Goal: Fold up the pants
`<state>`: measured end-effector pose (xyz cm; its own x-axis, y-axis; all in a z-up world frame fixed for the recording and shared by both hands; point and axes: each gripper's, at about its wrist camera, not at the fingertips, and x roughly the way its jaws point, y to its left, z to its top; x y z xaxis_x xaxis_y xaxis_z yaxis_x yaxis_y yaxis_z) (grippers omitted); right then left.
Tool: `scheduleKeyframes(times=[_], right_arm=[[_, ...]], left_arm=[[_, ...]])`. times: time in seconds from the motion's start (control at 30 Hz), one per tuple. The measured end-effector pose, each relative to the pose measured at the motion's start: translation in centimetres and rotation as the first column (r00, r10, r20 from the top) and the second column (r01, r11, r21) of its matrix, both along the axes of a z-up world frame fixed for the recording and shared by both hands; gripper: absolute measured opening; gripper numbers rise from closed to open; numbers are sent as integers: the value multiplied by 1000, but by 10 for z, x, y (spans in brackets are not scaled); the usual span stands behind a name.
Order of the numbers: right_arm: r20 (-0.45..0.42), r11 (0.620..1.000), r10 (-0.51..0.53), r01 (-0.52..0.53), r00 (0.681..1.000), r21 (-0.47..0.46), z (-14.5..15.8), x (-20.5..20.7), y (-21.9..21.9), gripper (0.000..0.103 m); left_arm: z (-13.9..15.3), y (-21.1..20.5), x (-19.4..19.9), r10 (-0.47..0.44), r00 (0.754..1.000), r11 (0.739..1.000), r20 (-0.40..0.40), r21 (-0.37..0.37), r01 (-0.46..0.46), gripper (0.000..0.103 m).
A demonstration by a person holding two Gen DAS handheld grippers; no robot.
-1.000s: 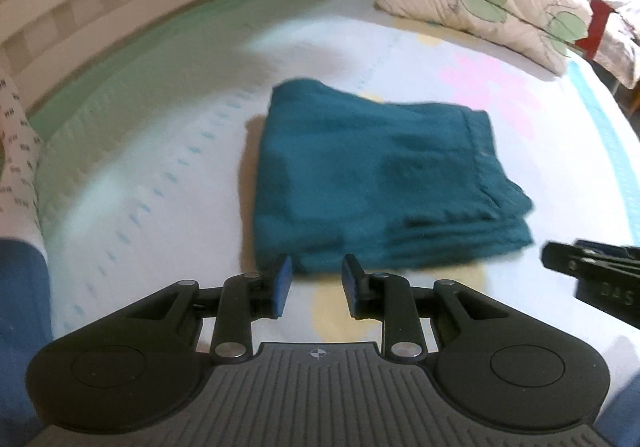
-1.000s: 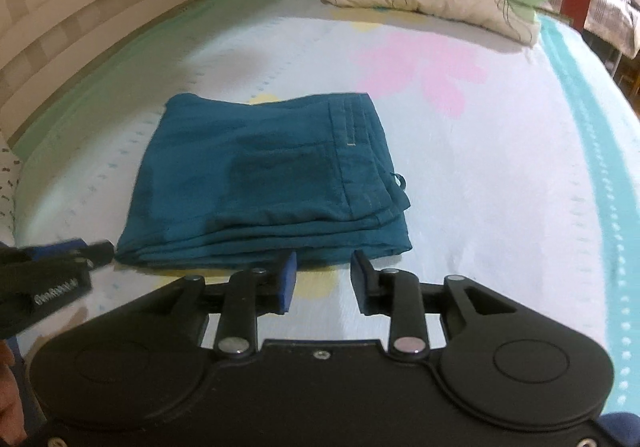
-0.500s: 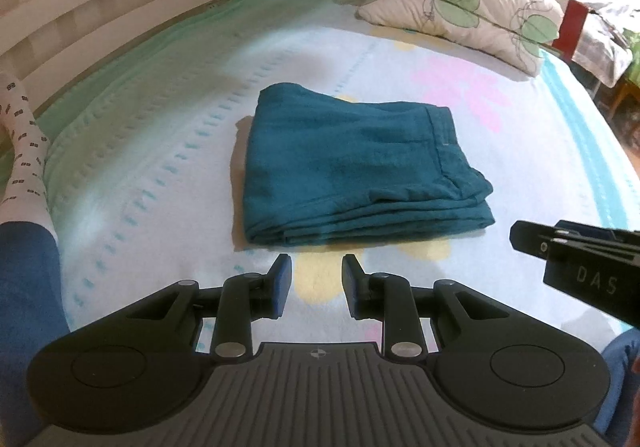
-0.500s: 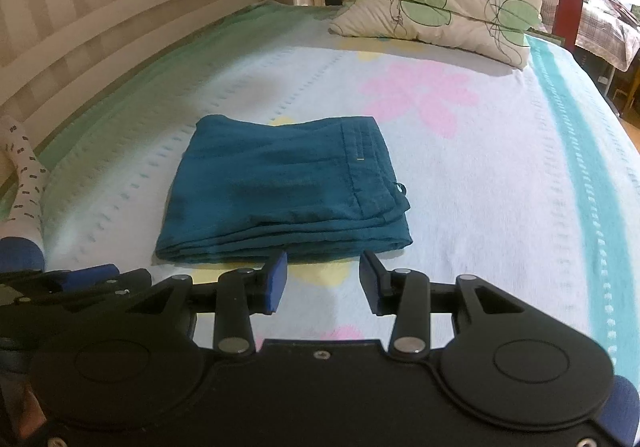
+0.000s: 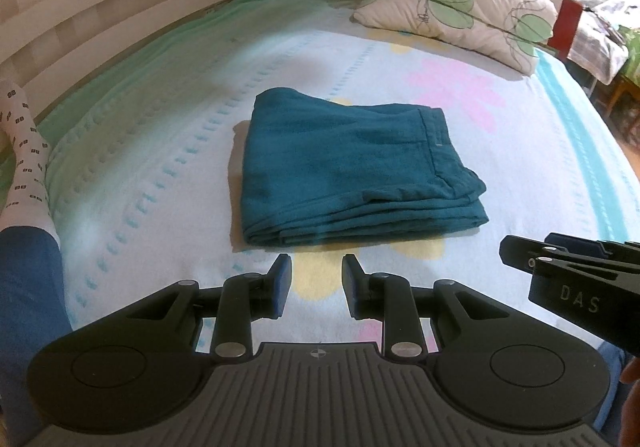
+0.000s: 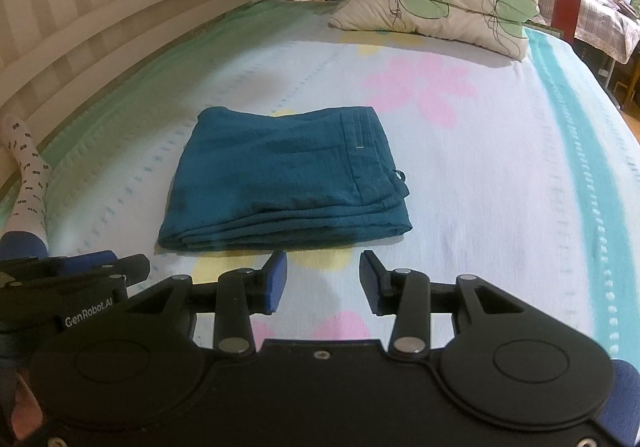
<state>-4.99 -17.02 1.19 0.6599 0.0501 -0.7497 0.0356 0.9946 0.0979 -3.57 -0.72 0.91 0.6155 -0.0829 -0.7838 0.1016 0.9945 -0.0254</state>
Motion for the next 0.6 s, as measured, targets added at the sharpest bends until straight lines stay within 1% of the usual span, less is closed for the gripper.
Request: scheduleKeyframes(times=[0.6], right_arm=[[-1,1000,5,-5,1000,12,0,1,-2,51]], left_arm=[[0,-8,0,-16,1000,999,0,36,16,27]])
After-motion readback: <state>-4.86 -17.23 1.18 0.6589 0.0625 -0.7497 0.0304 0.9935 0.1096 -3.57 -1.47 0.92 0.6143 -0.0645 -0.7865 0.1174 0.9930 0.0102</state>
